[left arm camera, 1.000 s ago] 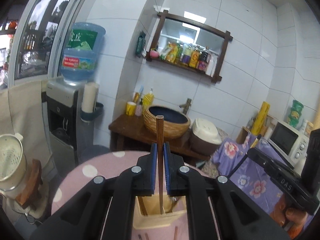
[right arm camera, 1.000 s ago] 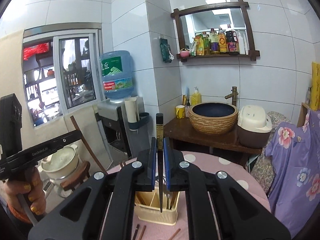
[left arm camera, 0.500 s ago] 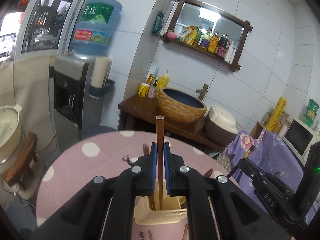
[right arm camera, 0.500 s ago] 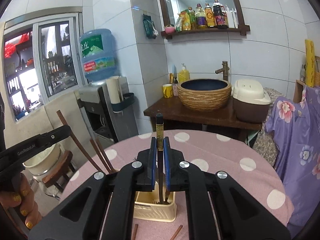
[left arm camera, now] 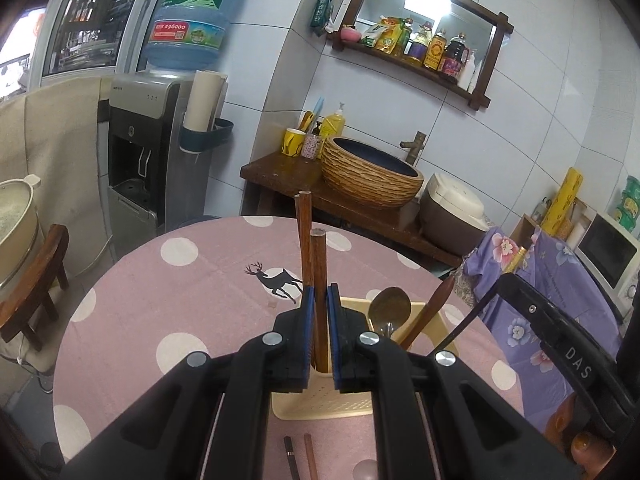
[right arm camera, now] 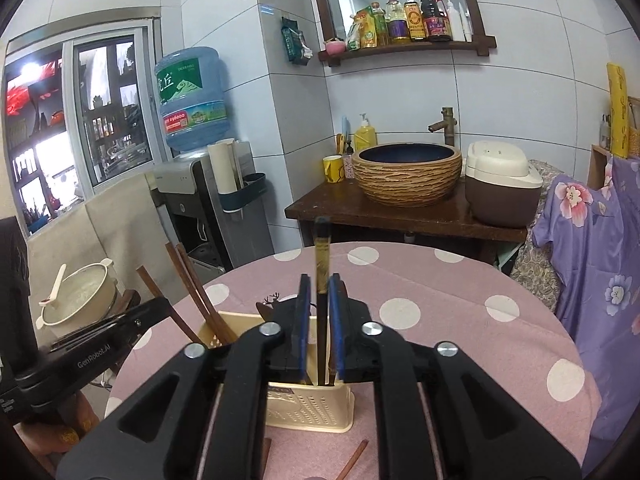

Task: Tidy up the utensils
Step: 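Lower both chopsticks into the basket and open both tools, then withdraw both open tools back toward the remaining utensils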

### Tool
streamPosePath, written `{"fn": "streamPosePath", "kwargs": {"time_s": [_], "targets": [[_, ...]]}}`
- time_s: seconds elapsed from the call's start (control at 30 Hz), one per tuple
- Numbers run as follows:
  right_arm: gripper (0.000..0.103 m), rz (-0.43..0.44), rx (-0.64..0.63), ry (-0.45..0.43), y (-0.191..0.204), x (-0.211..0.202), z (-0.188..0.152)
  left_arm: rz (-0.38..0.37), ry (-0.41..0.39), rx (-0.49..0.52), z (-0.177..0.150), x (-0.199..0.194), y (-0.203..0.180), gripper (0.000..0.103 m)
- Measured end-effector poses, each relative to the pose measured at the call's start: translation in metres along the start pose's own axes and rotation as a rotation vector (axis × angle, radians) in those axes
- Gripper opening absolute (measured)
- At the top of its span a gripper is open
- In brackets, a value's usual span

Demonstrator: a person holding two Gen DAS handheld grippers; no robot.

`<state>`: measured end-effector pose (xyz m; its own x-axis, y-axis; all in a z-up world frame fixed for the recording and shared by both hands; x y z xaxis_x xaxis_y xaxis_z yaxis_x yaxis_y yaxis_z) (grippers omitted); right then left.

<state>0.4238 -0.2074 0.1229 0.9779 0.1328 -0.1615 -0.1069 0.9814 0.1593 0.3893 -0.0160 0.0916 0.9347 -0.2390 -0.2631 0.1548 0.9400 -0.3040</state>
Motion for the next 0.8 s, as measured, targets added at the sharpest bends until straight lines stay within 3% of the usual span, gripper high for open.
{"fn": "streamPosePath", "kwargs": {"time_s": [0.03, 0.07, 0.13, 0.23, 0.33, 0.47, 0.63, 0.73, 0.8], "targets": [[0.04, 0.0, 0.0, -0.013, 0.0, -0.004, -0.001, 0.0, -0.004, 0.004, -0.001, -0.003, 0.0, 0.018], [0.047, 0.002, 0.008, -0.031, -0.001, -0.009, -0.001, -0.001, -0.009, 0.006, -0.001, -0.007, -0.001, 0.026], [0.047, -0.004, 0.009, -0.061, -0.004, -0.021, -0.002, -0.008, -0.046, 0.011, -0.002, -0.023, 0.001, 0.06], [0.05, -0.047, -0.002, -0.06, -0.01, -0.038, -0.009, 0.005, -0.086, 0.039, -0.008, -0.047, 0.005, 0.073], [0.056, -0.065, -0.005, -0.02, -0.015, -0.054, -0.025, 0.028, -0.073, 0.061, -0.024, -0.064, 0.014, 0.086], [0.057, -0.099, -0.03, 0.078, -0.016, -0.069, -0.063, 0.103, -0.026, 0.093, -0.057, -0.077, 0.031, 0.088], [0.057, -0.128, -0.042, 0.233, -0.014, -0.082, -0.13, 0.17, 0.096, 0.1, -0.109, -0.081, 0.052, 0.086], [0.057, -0.129, -0.034, 0.34, -0.011, -0.086, -0.17, 0.177, 0.179, 0.102, -0.135, -0.081, 0.057, 0.073], [0.057, -0.127, -0.036, 0.382, -0.006, -0.09, -0.188, 0.147, 0.214, 0.093, -0.147, -0.082, 0.055, 0.069]]}}
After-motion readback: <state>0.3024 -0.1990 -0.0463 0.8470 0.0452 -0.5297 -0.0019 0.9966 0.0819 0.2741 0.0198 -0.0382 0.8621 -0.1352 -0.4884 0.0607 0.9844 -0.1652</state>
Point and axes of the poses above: each gripper's, at about its wrist camera, not at the fingertips, and x roughly the way its jaws point, y to its left, z to its top, the point moved 3 cm from there along x, roughly the way its jaws point, and after that the axes turned 15 degrees about -y, right-handed, at the moved point
